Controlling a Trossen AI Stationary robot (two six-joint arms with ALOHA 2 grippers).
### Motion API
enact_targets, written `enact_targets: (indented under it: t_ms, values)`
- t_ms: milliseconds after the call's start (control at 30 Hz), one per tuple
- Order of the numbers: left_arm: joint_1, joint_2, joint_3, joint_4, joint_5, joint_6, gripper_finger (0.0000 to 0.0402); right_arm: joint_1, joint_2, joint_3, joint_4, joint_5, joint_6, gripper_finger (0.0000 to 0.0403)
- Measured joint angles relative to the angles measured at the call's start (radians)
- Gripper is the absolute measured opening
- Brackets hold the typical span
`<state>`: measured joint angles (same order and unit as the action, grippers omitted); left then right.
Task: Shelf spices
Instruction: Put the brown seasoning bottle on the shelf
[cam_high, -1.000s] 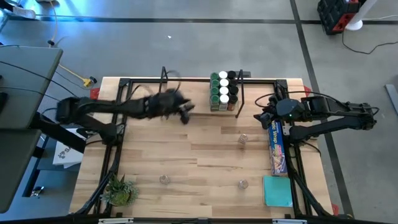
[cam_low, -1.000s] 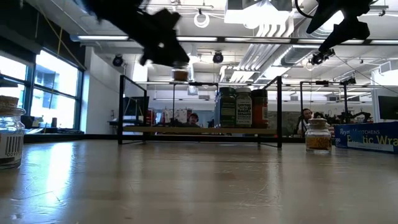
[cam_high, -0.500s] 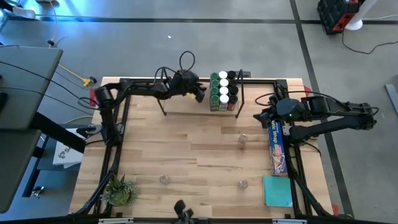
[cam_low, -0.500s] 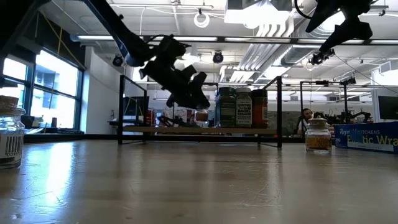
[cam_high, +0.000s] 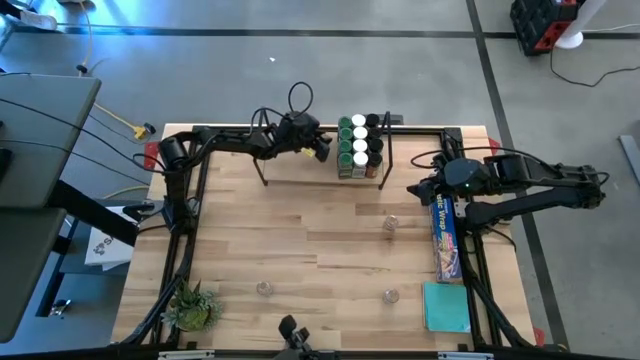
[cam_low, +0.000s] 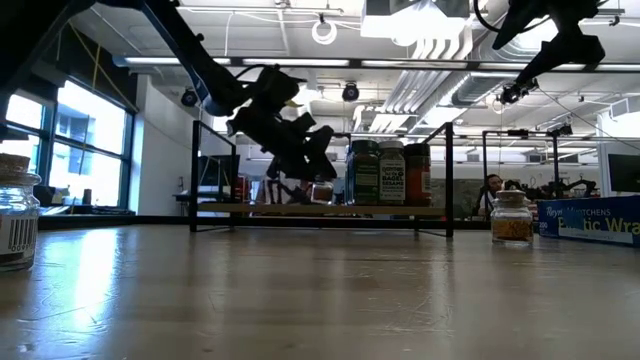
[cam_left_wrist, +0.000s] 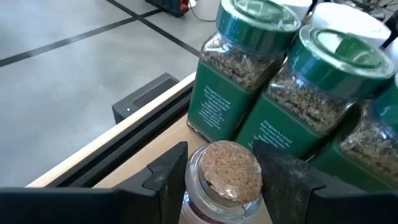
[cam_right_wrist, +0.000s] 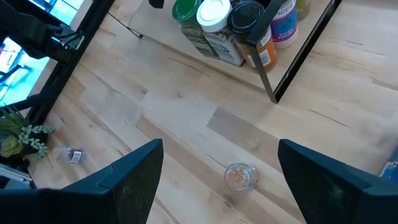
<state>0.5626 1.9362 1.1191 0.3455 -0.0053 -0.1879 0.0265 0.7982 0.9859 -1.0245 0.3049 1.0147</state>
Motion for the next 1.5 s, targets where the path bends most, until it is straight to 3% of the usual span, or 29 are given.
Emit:
enact_targets:
  t_ms: [200,533,733,833,967,1233,1367,1500]
  values:
    - [0.001,0.0,0.0,0.008,0.013,0.042,0.0179,0.0,0.001,0.0,0.0,0.002,0.017,0.0312]
    - [0.015,-0.013,0.0,0.044,0.027,0.112,0.0246,0.0,0.001,0.0,0.001,0.002,0.025,0.0312]
    - [0.015,-0.124,0.0,-0.102,0.076,0.159,0.0244,0.0,0.001,0.0,0.002,0.002,0.025,0.0312]
    - [0.006,-0.152,0.0,-0.232,0.114,0.195,0.022,0.0,0.001,0.0,0.002,0.019,0.025,0.0312]
    - [-0.007,-0.144,0.0,-0.331,0.092,0.214,0.0161,0.0,0.001,0.0,0.002,0.049,0.025,0.0312]
    - [-0.003,-0.061,0.0,-0.279,0.097,0.221,0.0035,0.0,0.001,0.0,0.002,0.055,0.034,0.0312]
    - [0.0,-0.035,-0.001,-0.235,0.09,0.225,0.0005,0.0,0.001,0.0,0.002,0.054,0.044,0.0312]
    - [0.0,-0.01,0.0,-0.199,0.095,0.227,0.0004,0.0,0.001,0.0,0.002,0.054,0.052,0.0312]
